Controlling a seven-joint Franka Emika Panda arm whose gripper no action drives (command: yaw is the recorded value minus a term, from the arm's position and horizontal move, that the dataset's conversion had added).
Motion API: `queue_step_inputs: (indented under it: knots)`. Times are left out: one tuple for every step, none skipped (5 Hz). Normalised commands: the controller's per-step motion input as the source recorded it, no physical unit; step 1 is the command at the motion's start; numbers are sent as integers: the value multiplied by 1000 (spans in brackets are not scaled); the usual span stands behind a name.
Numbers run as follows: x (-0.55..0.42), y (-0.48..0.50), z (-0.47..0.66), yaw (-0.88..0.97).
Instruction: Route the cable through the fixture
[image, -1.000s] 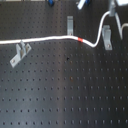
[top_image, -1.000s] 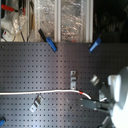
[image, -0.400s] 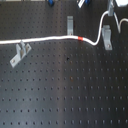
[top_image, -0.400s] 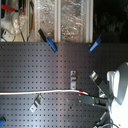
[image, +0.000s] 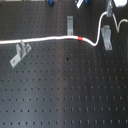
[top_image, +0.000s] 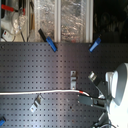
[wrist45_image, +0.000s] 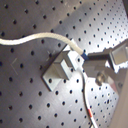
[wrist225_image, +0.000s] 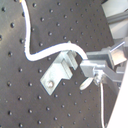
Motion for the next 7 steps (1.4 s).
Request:
queue_step_inputs:
  knots:
    - [-827,-144,287,186]
    - [-1,43,-1,0]
    - [-108,-28,39,0]
    - [-611,-237,374,274]
    - [0,-19,55,0]
    - [-1,-25,15,0]
    - [-39,-672,712,74]
